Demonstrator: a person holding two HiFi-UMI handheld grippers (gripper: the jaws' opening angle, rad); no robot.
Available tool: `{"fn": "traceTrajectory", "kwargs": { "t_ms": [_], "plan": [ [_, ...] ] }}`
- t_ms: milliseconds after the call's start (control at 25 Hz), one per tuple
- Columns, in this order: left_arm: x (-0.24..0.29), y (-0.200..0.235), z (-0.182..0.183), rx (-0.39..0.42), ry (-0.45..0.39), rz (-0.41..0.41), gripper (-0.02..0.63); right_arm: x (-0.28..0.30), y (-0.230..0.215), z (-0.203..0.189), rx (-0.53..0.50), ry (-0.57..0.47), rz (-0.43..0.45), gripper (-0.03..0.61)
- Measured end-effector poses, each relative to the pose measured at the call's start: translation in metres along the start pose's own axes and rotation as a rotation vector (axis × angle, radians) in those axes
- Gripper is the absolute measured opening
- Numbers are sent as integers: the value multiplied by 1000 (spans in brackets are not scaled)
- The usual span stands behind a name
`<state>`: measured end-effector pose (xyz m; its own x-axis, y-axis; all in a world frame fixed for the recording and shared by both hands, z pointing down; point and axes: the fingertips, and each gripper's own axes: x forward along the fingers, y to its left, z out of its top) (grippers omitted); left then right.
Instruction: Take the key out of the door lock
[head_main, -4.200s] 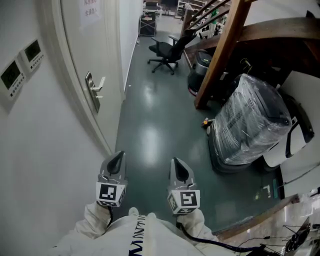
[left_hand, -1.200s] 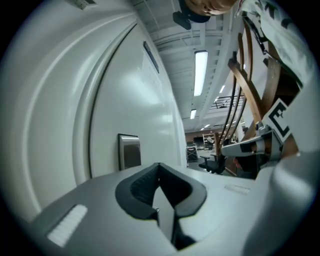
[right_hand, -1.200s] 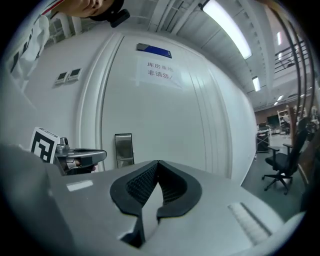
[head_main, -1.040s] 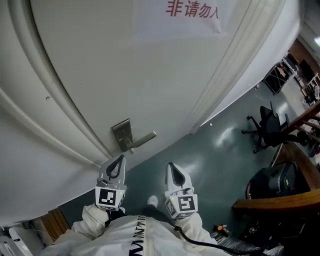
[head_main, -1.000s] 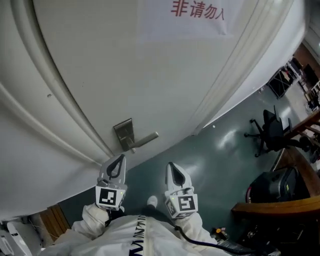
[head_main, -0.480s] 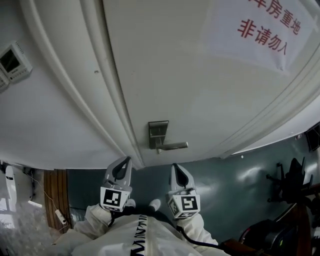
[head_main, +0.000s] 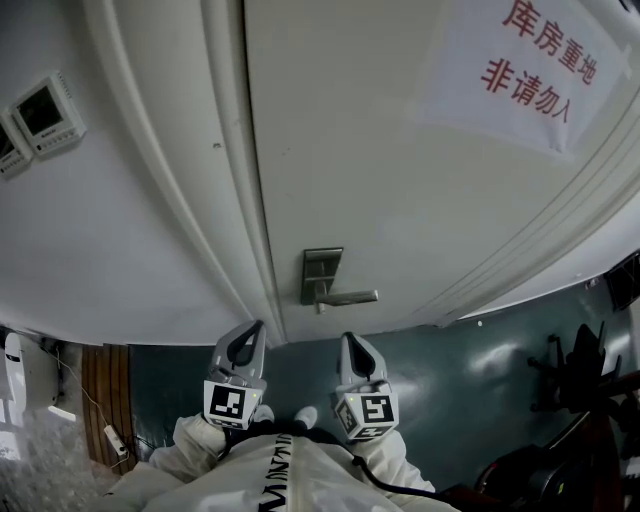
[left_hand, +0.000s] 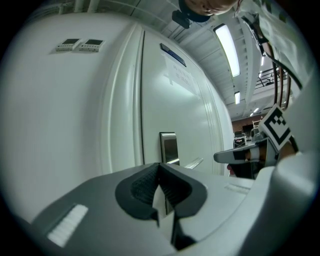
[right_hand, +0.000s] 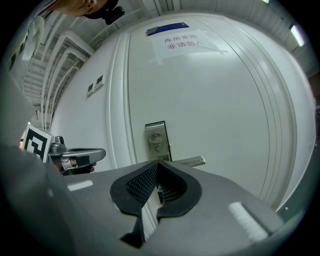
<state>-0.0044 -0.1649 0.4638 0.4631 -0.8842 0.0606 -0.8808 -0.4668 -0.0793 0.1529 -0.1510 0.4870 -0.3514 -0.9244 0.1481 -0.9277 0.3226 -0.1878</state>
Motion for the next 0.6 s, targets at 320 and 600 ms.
{"fn": "traceTrajectory", "kwargs": {
  "t_ms": [320, 600],
  "plan": [
    [-2, 0, -2, 0, 0, -34, -2, 2, 1, -10, 111, 5, -4, 0],
    [-3, -1, -4, 28, 13, -43, -2, 18, -2, -29, 362, 10, 50, 2]
  ]
}}
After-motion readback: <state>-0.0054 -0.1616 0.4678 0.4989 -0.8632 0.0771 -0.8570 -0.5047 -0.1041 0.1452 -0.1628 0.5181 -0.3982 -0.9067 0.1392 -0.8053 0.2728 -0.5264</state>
